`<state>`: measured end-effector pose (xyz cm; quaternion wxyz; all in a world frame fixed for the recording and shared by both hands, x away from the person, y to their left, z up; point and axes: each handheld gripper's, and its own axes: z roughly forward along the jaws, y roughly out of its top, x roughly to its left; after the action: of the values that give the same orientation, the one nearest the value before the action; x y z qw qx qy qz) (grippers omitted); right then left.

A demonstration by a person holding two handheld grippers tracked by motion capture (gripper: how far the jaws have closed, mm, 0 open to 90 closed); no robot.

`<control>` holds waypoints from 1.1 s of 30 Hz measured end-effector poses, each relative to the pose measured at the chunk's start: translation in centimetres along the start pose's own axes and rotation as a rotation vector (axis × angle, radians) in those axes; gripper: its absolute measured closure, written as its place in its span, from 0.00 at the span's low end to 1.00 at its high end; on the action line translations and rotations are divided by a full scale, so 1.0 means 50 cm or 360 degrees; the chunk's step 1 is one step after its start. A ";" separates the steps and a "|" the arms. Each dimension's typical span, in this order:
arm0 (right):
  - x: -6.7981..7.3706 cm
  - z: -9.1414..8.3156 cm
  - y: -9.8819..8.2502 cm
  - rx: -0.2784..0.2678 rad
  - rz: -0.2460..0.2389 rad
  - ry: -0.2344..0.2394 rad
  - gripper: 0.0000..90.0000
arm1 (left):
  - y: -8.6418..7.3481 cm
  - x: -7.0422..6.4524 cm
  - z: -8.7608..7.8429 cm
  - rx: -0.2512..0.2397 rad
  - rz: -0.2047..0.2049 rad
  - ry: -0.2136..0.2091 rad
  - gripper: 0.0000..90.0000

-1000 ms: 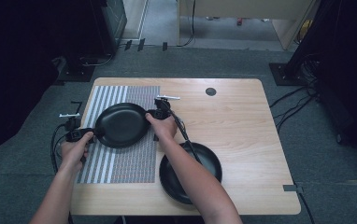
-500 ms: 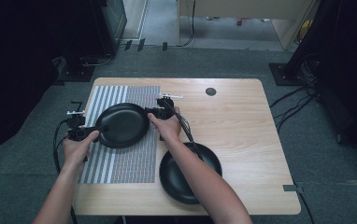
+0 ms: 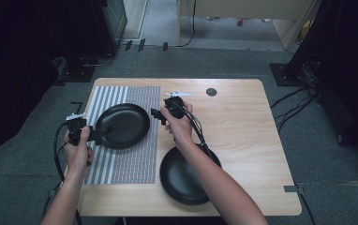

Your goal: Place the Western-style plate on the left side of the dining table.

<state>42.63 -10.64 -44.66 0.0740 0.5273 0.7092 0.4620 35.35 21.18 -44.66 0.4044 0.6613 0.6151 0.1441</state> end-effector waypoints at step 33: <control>-0.067 -0.203 -0.097 -0.0050 -0.0128 0.0023 0.33 | -0.095 -0.096 -0.078 -0.0153 0.0111 -0.0037 0.09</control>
<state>34.78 -19.35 -43.77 0.0954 0.4938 0.7230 0.4736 28.38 17.69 -44.13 0.4376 0.6638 0.5793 0.1798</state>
